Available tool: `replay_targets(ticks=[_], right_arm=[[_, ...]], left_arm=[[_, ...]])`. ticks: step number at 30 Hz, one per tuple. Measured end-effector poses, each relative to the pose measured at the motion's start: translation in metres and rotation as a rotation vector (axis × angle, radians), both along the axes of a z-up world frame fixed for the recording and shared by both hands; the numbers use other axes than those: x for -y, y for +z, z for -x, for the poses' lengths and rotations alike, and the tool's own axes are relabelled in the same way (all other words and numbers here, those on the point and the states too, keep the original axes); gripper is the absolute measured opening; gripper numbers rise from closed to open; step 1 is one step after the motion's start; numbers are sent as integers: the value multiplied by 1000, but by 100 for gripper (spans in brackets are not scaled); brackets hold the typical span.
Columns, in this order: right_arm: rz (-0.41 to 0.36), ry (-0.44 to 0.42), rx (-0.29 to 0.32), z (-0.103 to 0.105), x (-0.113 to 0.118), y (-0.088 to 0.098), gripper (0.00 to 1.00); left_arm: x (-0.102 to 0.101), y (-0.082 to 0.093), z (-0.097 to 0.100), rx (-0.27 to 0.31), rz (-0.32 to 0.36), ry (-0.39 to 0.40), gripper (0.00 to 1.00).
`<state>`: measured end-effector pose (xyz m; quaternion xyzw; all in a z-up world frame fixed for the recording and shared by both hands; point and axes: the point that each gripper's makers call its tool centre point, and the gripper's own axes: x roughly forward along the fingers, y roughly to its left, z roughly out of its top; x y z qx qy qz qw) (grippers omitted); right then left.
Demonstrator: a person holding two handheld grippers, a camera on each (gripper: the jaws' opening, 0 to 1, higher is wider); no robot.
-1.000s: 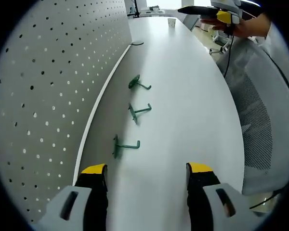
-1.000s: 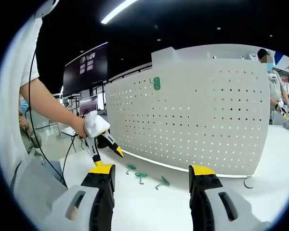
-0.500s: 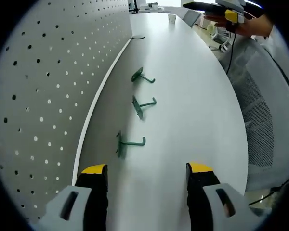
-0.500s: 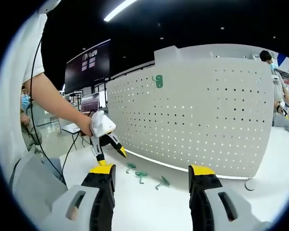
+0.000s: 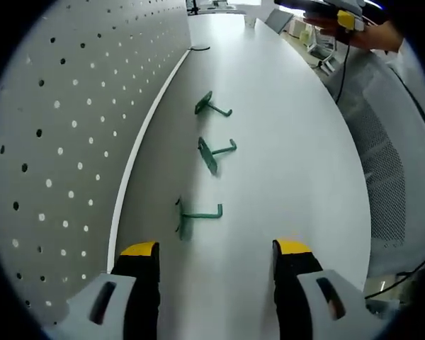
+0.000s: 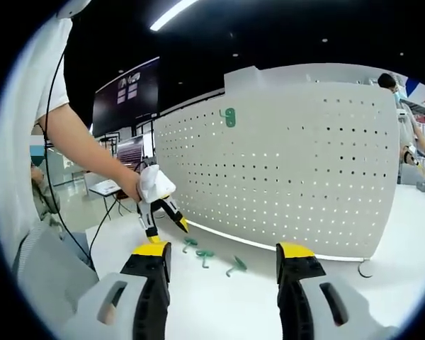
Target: Insert the hook assembly into the mounting plate slot until the hook locks in place.
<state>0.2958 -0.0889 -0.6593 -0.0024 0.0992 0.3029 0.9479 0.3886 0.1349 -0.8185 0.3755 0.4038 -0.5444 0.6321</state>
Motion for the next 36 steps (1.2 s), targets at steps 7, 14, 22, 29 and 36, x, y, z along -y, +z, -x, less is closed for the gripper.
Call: replay_targets(ticks=[7,14,22,29,36], right_arm=[[-4,-10,2,1,2,1,58],[1,-28,2,1,8,0,57],[2,-38,-1,2,10,-2,57],[4,-44,0,1,11,-1,55],[2,-42,2,1,10,0,55]], left_arm=[[2,-5,-5,-12,-16,-15,66],[2,-16,-3,-24,-43,-48,65],[5,-15,-6,-38,-35,-62,66],[7,-15,-8,-35,-32,-74,65],[8,-14,-14,-33,-19,-44,51]])
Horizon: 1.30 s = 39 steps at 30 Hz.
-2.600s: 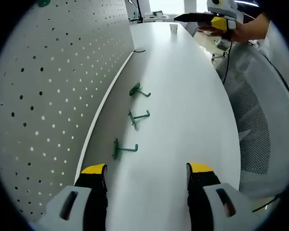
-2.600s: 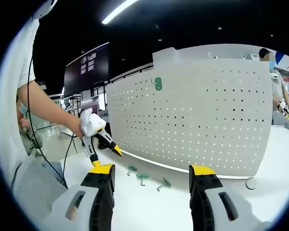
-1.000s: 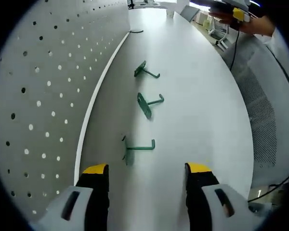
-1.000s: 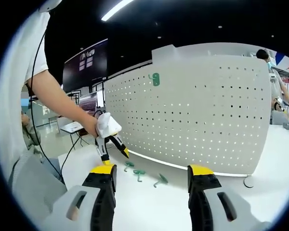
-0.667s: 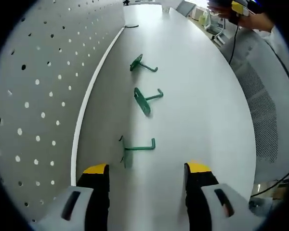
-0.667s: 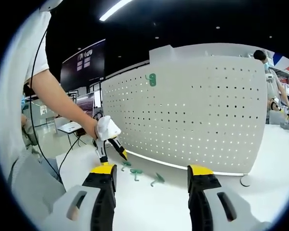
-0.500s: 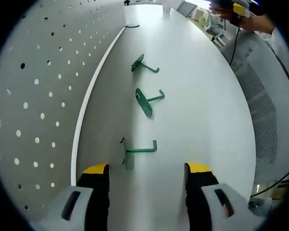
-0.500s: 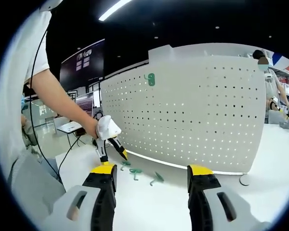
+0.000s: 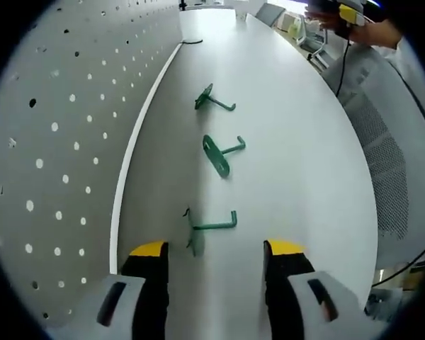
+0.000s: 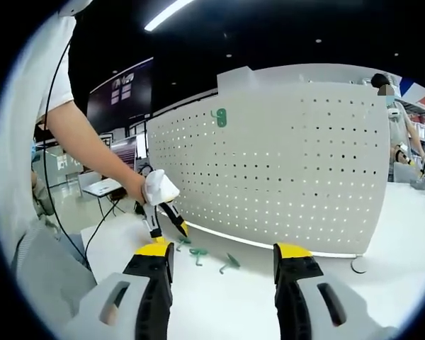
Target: Insert the hook assembly into the mounting plate slot until the hook locks in place.
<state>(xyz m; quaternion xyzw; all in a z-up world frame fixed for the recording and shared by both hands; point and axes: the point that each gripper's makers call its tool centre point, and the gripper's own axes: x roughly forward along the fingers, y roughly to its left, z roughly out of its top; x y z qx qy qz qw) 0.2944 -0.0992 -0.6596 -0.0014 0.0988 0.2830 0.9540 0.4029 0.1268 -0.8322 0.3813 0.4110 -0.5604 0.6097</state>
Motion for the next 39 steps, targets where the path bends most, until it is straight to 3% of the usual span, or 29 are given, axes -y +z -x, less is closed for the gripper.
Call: replay_targets(ticks=[8,24,28,39], right_arm=[[-1,-5,-2,1,1,0,54],[0,-1,-9,1,0,-1,53],[-7,-5,-12,1,2,-2,53],[-10,-9,-8,1,3,-1,52]], left_arm=[[0,1,-7,5,-3,58,30],[0,1,-12,27,-36,129,14],[0,1,-14,59,-57,124,6],[-1,1,-16,71,-56,136,4]])
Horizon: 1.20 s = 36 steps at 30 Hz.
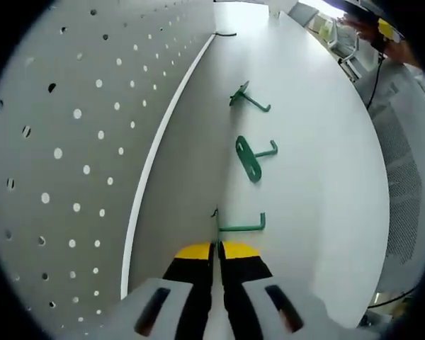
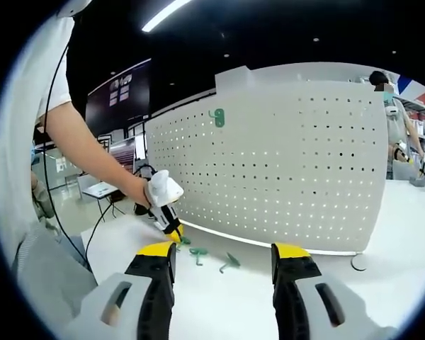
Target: Insert the hook assembly into the mounting plate slot until the hook locks in place.
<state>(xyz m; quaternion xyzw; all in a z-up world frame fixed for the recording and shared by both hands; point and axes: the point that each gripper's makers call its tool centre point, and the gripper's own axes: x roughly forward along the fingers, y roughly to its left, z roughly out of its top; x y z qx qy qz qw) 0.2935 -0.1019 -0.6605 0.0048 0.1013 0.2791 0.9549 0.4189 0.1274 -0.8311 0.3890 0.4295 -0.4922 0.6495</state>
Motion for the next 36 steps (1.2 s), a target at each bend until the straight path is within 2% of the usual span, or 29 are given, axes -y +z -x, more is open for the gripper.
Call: replay_targets(ticks=[6,14,24,27,32,36], right_arm=[[-1,0,2,0,0,0,52],[-1,-2,1,0,0,-1,52],[-2,-2,-4,-1,0,-1,52],[-3,-4,-1,-1,1,-1,53],[-5,-4,0,-1,1,0,53],[-24,-5,-1,-1,0,1,53]], left_arm=[[-1,0,-1,5,-5,2,3],[-2,0,-1,31,40,33,2],[-1,1,-1,40,51,27,1],[5,3,-1,37,114,62,1],[9,11,-2,85,163,58,1],[14,20,-5,106,233,95,1]])
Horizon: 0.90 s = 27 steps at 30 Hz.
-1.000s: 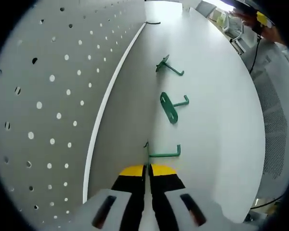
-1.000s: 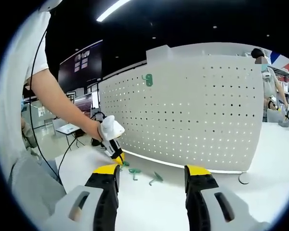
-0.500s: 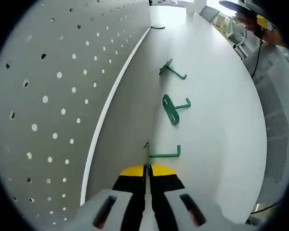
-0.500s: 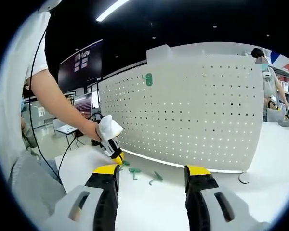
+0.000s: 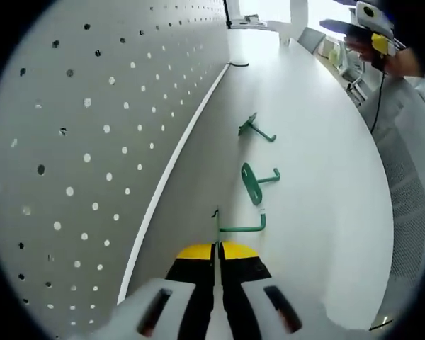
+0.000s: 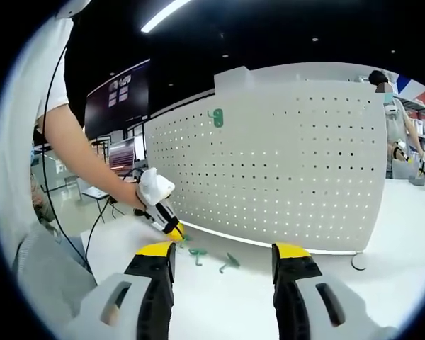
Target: Insert the hook assembly into the mounting plate slot until the hook locks in place.
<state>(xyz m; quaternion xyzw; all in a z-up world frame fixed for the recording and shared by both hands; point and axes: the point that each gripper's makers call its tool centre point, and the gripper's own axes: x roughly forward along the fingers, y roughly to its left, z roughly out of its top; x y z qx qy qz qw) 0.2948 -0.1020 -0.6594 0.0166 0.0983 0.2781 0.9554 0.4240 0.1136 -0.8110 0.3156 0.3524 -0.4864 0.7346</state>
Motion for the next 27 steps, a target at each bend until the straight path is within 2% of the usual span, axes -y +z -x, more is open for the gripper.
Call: replay_targets(ticks=[9,15,27], right_arm=[[-4,-1,4,-1,0,1,53],[-7,2,6,-1,-1,2,53],[-14,8,18,-2,-3,5,53]], left_arm=[[7,22,2,58,106,9,1],[10,34,-1,103,145,23,1],[22,63,-1,158,255,54,1]])
